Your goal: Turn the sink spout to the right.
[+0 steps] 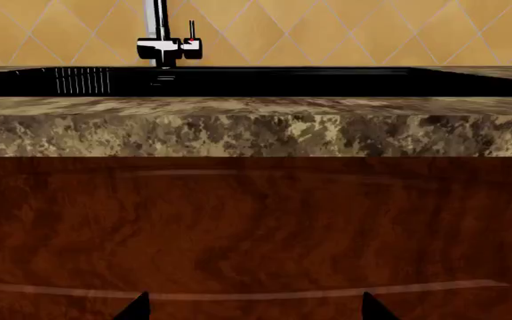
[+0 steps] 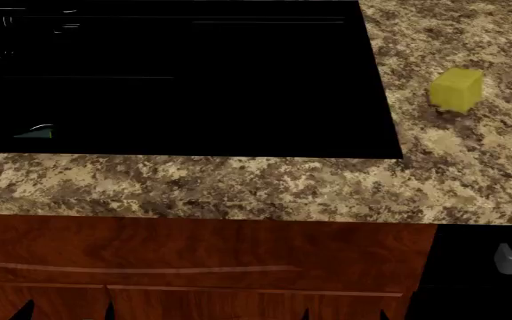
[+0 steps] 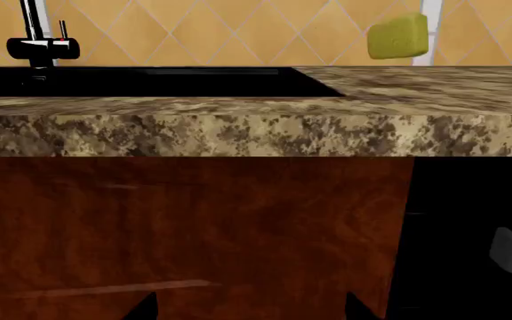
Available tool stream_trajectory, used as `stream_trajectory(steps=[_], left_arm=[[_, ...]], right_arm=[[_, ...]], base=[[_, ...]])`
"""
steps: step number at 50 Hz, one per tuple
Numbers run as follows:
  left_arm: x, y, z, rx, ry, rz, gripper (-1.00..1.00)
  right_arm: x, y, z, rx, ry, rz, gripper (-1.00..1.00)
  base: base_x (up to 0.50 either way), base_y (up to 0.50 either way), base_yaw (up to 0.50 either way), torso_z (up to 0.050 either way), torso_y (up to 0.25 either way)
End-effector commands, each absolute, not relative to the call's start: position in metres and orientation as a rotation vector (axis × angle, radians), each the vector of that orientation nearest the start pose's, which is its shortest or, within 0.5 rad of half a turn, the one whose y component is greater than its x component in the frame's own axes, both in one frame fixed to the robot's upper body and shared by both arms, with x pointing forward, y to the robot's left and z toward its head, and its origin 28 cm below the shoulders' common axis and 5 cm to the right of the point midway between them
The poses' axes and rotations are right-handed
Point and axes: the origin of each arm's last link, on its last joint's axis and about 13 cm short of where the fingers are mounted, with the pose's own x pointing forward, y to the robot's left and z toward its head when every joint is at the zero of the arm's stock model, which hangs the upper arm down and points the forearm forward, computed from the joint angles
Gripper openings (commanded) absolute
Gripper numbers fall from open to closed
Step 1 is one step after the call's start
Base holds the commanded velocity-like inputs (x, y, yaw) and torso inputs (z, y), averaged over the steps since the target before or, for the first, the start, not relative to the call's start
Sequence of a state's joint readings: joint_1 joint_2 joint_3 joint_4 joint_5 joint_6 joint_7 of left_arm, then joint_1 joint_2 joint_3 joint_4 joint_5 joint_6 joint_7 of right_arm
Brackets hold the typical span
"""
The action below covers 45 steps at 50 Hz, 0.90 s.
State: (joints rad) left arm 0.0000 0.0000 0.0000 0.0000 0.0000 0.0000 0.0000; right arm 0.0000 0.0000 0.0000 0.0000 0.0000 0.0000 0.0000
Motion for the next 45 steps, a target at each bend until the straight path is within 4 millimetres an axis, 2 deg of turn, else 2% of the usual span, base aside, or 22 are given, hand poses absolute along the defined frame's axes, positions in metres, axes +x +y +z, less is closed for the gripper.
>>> stream_trajectory(steps=[1, 3, 5, 11, 21, 45], left_arm=[[0.210, 0.205, 0.013, 0.000, 0.000, 0.000, 1.00], [0.210, 0.204, 0.014, 0.016, -0.007, -0.006, 1.00], [0.211, 0.204, 0.011, 0.014, 0.009, -0.005, 1.00], [0.211, 0.205, 0.011, 0.015, 0.031, -0.006, 1.00], [0.206, 0.205, 0.017, -0.003, -0.059, -0.059, 1.00], [0.207, 0.207, 0.019, 0.000, -0.073, -0.033, 1.00]], right_arm=[[0.212, -0.094, 0.012, 0.007, 0.000, 0.040, 1.00], [0.210, -0.096, 0.013, -0.023, 0.001, -0.001, 1.00], [0.211, -0.098, 0.012, 0.039, 0.024, -0.032, 1.00], [0.211, -0.097, 0.011, 0.000, 0.017, -0.025, 1.00], [0.211, -0.098, 0.010, -0.010, 0.015, -0.030, 1.00], [0.211, -0.097, 0.012, -0.017, 0.003, -0.019, 1.00]], base=[[0.00, 0.00, 0.00, 0.000, 0.000], [0.00, 0.00, 0.00, 0.000, 0.000], [0.00, 0.00, 0.00, 0.000, 0.000], [0.00, 0.00, 0.00, 0.000, 0.000], [0.00, 0.00, 0.00, 0.002, 0.000], [0.00, 0.00, 0.00, 0.050, 0.000]])
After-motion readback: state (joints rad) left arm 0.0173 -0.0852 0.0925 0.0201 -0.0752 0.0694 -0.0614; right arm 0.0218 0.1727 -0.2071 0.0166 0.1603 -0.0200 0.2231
